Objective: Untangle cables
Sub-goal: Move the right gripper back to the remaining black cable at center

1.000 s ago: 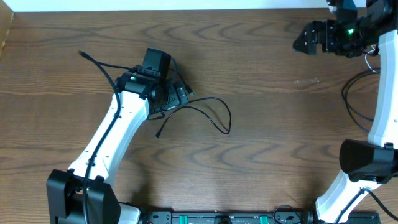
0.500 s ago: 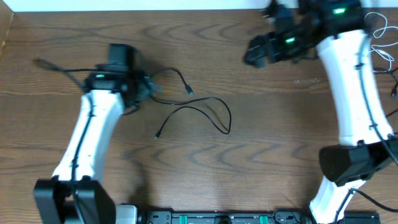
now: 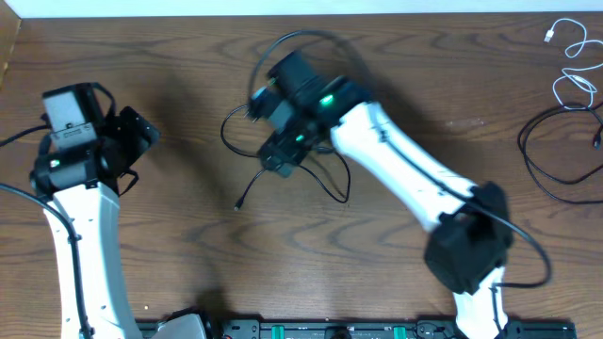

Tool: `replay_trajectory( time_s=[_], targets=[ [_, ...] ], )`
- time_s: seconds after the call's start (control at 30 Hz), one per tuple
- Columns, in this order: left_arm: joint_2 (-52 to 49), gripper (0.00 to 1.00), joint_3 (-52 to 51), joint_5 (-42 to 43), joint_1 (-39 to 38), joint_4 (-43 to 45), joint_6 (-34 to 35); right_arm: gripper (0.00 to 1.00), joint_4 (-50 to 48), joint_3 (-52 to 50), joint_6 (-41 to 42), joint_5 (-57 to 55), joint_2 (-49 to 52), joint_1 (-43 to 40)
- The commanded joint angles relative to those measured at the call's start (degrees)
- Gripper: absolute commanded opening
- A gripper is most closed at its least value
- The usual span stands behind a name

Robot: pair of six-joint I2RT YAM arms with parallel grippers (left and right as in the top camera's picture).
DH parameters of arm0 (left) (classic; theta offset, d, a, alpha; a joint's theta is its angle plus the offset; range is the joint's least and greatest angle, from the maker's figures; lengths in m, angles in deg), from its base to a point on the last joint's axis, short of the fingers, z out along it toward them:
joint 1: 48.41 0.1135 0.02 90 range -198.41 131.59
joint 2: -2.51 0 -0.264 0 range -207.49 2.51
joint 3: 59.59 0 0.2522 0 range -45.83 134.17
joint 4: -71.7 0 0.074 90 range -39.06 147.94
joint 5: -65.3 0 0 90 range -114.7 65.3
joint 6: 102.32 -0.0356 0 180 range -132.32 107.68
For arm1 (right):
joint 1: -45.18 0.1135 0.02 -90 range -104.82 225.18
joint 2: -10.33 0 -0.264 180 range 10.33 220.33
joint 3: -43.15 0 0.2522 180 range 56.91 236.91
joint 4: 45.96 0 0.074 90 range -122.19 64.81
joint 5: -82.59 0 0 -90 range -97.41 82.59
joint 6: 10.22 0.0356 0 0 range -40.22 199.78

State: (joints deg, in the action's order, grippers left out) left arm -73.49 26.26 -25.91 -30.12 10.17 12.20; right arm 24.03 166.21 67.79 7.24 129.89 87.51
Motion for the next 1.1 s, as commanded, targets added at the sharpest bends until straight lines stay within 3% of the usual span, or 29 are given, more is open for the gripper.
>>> replay_trajectory(
  time_s=[0.0, 0.2, 0.57, 0.8, 0.9, 0.97, 1.07],
  targets=[
    [0.3, 0.99, 0.9, 5.1, 1.8, -0.2, -1.8, 0.88, -3.0, -0.9, -3.3, -3.5, 4.6, 2.1],
    [0.3, 0.99, 0.9, 5.3, 1.9, -0.9, -1.9, 0.80, -9.4, -0.9, -3.3, -3.8, 11.9, 4.2],
    [0.3, 0.99, 0.9, 5.3, 1.9, -1.6, -2.0, 0.79, -11.6, -1.0, -3.3, -8.3, 15.6, 4.1],
    [0.3, 0.99, 0.9, 5.3, 1.9, -1.8, -2.0, 0.68, -12.3, -2.6, -3.6, -10.9, 15.6, 4.1],
    [0.3, 0.99, 0.9, 5.3, 1.9, -1.9, -2.0, 0.53, -13.2, -3.9, -3.5, -10.9, 15.6, 4.1],
    [0.3, 0.99, 0.9, 5.3, 1.9, -1.9, -2.0, 0.32, -13.3, -4.0, -2.8, -10.9, 15.6, 4.1],
    [0.3, 0.99, 0.9, 5.3, 1.9, -1.9, -2.0, 0.09, -13.6, -3.8, -0.7, -10.9, 15.4, 4.1]
  ],
)
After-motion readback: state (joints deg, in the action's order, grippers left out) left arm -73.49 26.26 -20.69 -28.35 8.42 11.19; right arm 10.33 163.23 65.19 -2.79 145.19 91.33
